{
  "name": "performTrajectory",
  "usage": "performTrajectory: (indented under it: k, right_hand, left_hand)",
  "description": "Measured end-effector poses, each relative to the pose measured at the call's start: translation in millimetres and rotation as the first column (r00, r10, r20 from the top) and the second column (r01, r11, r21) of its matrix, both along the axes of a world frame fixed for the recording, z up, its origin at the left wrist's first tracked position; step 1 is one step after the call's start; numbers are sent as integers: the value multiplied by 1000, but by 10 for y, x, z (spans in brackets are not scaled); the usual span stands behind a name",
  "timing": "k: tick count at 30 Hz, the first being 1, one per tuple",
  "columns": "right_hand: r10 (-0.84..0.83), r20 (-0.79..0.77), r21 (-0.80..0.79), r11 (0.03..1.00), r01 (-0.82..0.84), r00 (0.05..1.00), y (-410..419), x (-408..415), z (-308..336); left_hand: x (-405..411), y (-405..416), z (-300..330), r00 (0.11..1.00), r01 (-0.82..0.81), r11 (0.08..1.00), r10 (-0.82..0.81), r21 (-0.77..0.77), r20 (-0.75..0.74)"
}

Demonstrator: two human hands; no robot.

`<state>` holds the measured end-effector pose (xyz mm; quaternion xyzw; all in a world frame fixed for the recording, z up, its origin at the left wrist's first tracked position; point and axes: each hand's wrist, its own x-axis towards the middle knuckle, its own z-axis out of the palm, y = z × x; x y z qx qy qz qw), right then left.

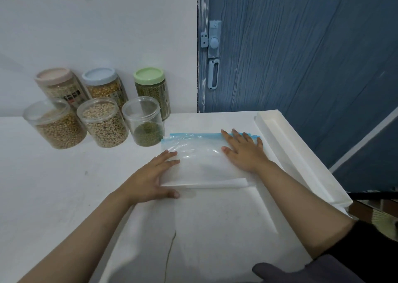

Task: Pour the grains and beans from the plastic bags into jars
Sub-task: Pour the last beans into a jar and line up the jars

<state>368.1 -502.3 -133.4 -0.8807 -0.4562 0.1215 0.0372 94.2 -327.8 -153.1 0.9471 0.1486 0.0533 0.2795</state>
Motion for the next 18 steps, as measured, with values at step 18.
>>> performTrajectory:
  k: [18]
  right_hand:
    - [62,-221,106,994,-39,973,-584,-269,541]
  left_hand:
    - [344,-243,321,811,-556,830,554,-46,188]
